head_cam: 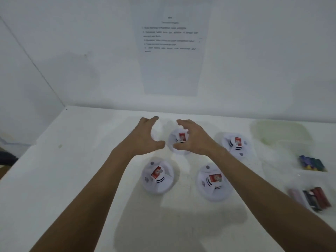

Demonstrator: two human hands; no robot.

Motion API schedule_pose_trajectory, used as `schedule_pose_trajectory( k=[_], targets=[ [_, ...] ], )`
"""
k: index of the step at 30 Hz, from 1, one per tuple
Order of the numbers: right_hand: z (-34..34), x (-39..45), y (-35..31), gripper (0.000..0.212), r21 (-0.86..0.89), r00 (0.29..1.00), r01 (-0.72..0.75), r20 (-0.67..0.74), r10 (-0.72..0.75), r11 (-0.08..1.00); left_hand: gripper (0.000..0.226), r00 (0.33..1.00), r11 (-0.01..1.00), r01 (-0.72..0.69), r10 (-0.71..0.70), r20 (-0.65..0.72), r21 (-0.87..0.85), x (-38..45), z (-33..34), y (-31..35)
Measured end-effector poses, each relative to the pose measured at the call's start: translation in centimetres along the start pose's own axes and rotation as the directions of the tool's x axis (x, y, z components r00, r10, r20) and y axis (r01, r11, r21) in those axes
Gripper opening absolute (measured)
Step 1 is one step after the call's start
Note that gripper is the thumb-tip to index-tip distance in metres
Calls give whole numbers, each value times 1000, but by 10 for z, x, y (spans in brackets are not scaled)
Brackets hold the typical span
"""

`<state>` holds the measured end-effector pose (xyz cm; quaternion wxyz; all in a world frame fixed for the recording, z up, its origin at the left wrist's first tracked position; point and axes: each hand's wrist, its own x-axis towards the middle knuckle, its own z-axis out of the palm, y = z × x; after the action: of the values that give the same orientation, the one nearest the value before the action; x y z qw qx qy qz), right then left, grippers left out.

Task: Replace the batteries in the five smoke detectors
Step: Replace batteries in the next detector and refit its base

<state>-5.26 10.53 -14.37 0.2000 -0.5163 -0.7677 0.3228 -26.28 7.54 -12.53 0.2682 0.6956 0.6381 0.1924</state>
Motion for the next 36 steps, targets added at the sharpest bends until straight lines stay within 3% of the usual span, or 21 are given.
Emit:
schedule_pose_trajectory(
  k=[3, 7, 9, 12, 15, 21, 24, 28, 33, 36],
  targets=[
    [-19, -7, 24, 91, -69, 997, -69, 18, 70, 995, 86, 986, 991, -124, 118, 115, 47, 18, 20, 19],
    [-24, -11, 37, 97, -21, 985, -144, 92, 145, 989, 83, 962, 982, -132, 94, 255, 137, 44, 42, 17],
    [-19, -10, 38, 86, -36, 988, -135, 76, 138, 990, 86, 964, 979, -108, 60, 259, 174, 51, 49, 12],
    [-12, -7, 37, 68, -73, 990, -112, 80, 118, 991, 68, 972, 967, -81, 23, 234, 240, 54, 59, 9],
    [-11, -7, 37, 70, -73, 992, -88, 80, 94, 993, 62, 981, 970, -44, -3, 195, 237, 50, 61, 14],
    [-24, -28, 47, 92, -33, 1000, 11, 10, -11, 999, 77, 982, 996, -72, 78, 170, -45, 26, 49, 36],
    [-46, -50, 55, 112, -41, 997, 64, 48, -62, 997, 88, 972, 982, -145, 164, 170, -119, 11, 44, 64],
    [-86, -86, 59, 114, -38, 993, 118, 15, -118, 992, 97, 960, 948, -153, 209, 185, -280, -9, 46, 107],
    [-128, -131, 61, 109, -24, 990, 138, -29, -139, 990, 77, 946, 813, -36, 216, 243, -581, -25, 60, 141],
    [-145, -155, 68, 104, -30, 982, 177, -54, -178, 984, 70, 928, 644, 61, 245, 281, -762, -30, 73, 154]
  ],
)
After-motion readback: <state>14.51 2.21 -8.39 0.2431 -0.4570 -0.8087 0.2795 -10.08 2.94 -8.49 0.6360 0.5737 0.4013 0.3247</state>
